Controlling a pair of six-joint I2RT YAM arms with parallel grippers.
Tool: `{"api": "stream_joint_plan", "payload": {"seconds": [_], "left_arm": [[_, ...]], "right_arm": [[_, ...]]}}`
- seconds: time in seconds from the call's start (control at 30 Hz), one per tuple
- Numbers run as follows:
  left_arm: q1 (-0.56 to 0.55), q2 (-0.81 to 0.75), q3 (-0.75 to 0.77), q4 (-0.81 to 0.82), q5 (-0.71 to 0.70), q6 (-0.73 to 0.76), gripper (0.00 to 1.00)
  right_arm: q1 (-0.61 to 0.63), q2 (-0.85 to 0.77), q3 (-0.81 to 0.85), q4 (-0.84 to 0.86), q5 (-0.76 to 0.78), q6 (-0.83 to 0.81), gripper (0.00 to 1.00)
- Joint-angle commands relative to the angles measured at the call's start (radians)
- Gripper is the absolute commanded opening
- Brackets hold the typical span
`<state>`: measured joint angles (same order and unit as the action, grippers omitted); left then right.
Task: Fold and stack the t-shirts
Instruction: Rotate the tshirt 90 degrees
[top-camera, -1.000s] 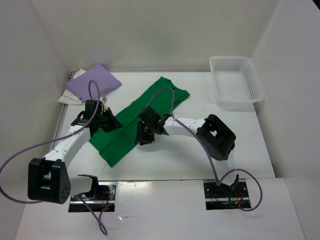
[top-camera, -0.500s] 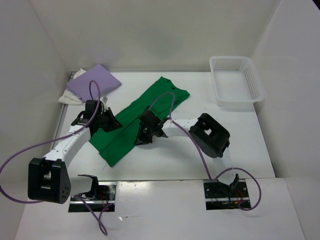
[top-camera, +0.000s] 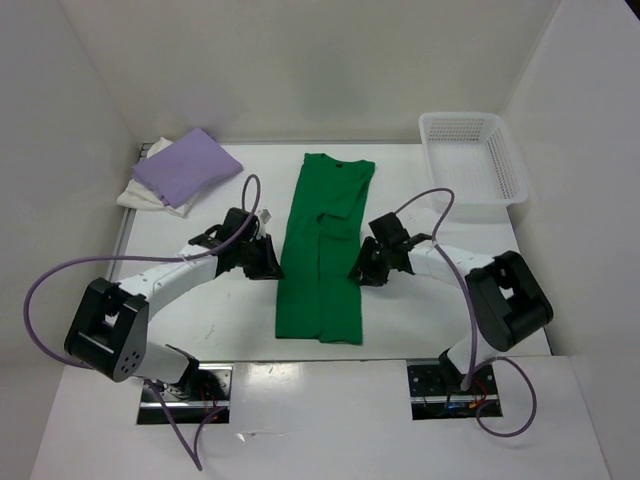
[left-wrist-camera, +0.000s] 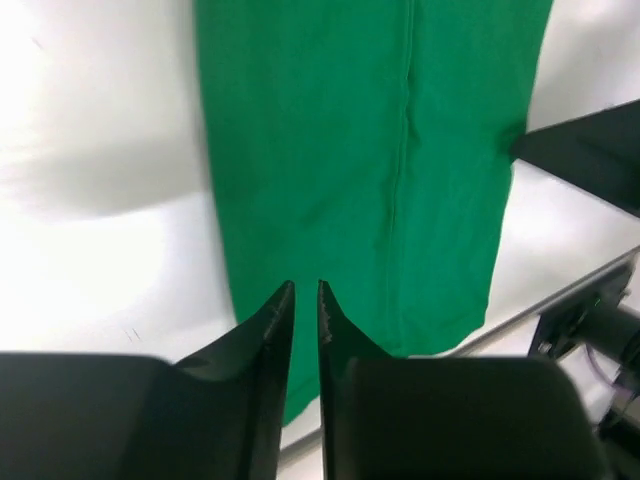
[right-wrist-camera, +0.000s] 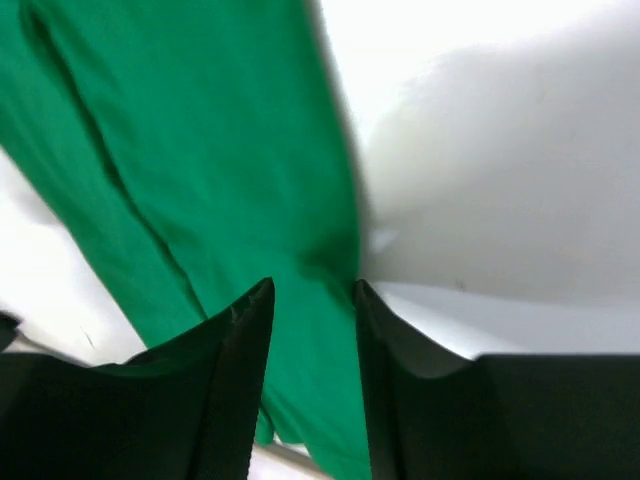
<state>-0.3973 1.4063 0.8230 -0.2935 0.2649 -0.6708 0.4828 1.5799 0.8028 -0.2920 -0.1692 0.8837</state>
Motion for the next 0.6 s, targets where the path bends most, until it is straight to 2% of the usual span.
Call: {"api": "stream_joint_plan", "payload": {"seconds": [0.0,0.1,0.17,0.2,0.23,0.33,0.43,0.5,0.57], "left_arm": [[-0.021,-0.012,0.004,-0.056,-0.038,-0.018,0.23],[-0.021,-0.091,-0.05,-0.12,-0.058,-0.041,0.28],[-0.021,-0.124,-0.082,-0.154,-0.029,-0.07,0.76],[-0.021,-0.124,-0.106,-0.154,0.002,-0.07,0.94],[-0.021,-0.124,-0.119,-0.154,0.029,-0.084,1.0],[-0.021,-0.069,-0.153,-0.168,0.048,-0.128,1.0],[0.006,-0.047,-0.162,-0.13,0.119,-0.119,1.0],[0.017,-0.085,-0.191,-0.116,0.1,-0.13,1.0],[0.017,-0.168,-0.217,-0.098,0.071,-0.167,1.0]], "right_arm": [[0.028,-0.13,-0.049,-0.065,-0.007,-0.005,0.46],[0.028,-0.272,-0.118,-0.104,0.004,0.075,0.52],[0.062,-0.346,-0.215,-0.104,-0.019,0.148,0.55],[0.082,-0.407,-0.282,-0.104,-0.042,0.179,0.55],[0.106,-0.432,-0.313,-0.095,-0.043,0.213,0.55],[0.207,-0.507,-0.398,-0.072,-0.053,0.329,0.55],[0.218,-0.558,-0.407,-0.091,-0.053,0.343,0.56],[0.218,-0.567,-0.418,-0.101,-0.044,0.354,0.48],[0.218,-0.592,-0.431,-0.101,-0.055,0.363,0.46]]}}
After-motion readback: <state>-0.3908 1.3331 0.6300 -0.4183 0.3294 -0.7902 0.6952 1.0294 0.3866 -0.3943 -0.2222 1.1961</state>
